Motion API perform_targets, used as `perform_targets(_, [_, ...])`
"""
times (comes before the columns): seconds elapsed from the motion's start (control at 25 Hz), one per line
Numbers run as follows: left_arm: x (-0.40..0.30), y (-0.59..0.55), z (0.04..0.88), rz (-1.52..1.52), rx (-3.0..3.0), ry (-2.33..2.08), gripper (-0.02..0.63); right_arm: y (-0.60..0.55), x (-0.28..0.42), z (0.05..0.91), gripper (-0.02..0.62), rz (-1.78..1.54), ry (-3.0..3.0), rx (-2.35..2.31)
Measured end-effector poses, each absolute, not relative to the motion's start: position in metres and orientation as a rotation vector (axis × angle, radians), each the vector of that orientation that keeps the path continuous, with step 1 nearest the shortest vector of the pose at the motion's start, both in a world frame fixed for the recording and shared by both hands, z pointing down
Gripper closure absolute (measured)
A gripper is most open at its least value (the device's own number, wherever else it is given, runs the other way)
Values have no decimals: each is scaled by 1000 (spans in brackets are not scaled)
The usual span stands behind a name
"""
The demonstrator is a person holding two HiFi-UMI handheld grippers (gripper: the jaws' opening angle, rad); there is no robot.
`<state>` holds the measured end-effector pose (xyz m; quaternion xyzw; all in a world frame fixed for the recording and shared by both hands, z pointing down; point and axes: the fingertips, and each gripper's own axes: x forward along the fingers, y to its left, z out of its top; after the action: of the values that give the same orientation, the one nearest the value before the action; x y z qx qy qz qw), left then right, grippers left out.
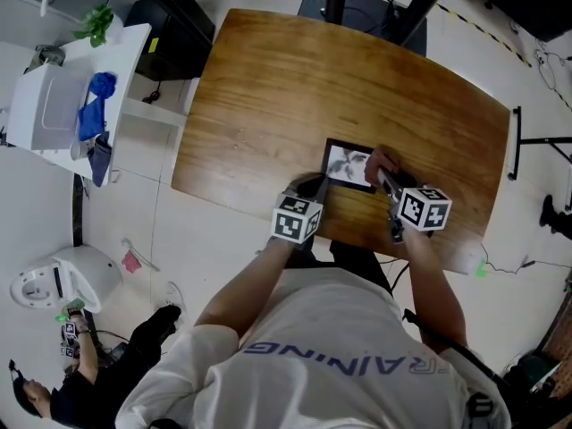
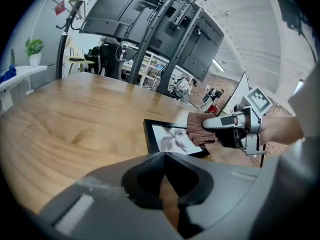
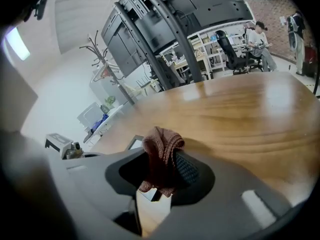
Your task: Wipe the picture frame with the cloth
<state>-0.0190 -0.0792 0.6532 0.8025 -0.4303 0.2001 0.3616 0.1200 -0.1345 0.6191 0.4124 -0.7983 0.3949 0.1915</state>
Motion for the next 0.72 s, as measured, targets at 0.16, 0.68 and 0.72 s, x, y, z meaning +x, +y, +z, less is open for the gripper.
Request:
perform_targets(0.16, [-19,-80,653,515,2069,-1110,602,-138,105,601,466,1097,-2303,1141])
perform_targets(0.68, [-19,-79,653,511,2062,-1097,603,-114,4,625,466,1024,-2330,792])
perform_targets(0.72, [-19,-79,653,509,2060,-1093,603,-114,4,626,466,1030,-2326,788])
